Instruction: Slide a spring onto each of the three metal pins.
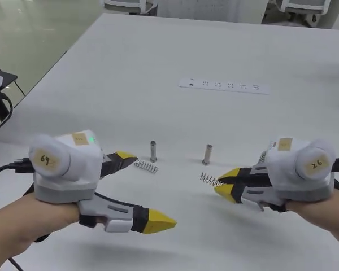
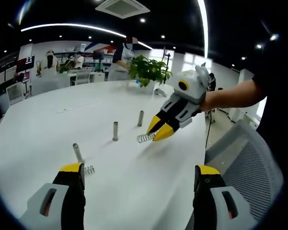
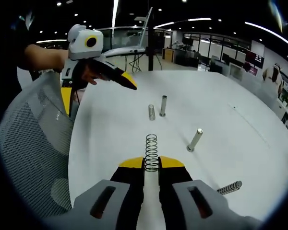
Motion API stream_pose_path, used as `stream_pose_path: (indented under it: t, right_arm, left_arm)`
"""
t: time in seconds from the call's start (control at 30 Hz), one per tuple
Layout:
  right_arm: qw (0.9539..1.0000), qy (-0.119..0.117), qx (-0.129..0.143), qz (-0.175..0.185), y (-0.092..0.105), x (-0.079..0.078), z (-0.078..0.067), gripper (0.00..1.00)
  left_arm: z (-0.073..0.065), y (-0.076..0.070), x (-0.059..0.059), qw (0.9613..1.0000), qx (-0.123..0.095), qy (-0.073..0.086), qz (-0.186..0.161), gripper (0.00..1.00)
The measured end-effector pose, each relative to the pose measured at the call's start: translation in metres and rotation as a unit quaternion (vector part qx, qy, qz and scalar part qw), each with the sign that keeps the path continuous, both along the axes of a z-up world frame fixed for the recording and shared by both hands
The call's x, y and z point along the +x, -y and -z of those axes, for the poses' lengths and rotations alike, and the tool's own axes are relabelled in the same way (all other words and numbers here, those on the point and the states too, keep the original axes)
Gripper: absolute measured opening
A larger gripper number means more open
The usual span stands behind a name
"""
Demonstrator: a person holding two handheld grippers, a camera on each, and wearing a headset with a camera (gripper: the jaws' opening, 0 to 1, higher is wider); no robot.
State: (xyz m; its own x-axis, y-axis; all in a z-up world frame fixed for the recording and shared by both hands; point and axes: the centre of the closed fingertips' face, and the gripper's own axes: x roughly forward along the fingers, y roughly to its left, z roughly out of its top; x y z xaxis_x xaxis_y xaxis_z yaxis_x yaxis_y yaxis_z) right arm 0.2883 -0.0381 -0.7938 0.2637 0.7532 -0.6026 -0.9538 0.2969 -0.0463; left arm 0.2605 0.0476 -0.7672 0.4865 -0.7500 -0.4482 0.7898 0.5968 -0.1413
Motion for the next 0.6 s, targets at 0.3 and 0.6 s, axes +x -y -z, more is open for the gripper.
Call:
stream_pose_path:
  t: [0.3, 0.6]
  right_arm:
    - [0.9952, 0.046, -0.020, -0.084, 0.001, -0.017, -0.006, 0.08]
    - [0.9869, 0.060, -0.029, -0.147, 0.005, -0.030, -0.014, 0.08]
  left_arm:
    - [-0.004, 0.027, 0.000, 0.9992, -0.006, -0.001, 0.040, 0.83]
    - [-0.004, 0.052, -0.005, 0.9960, -0.009, 0.000, 0.089, 0.65]
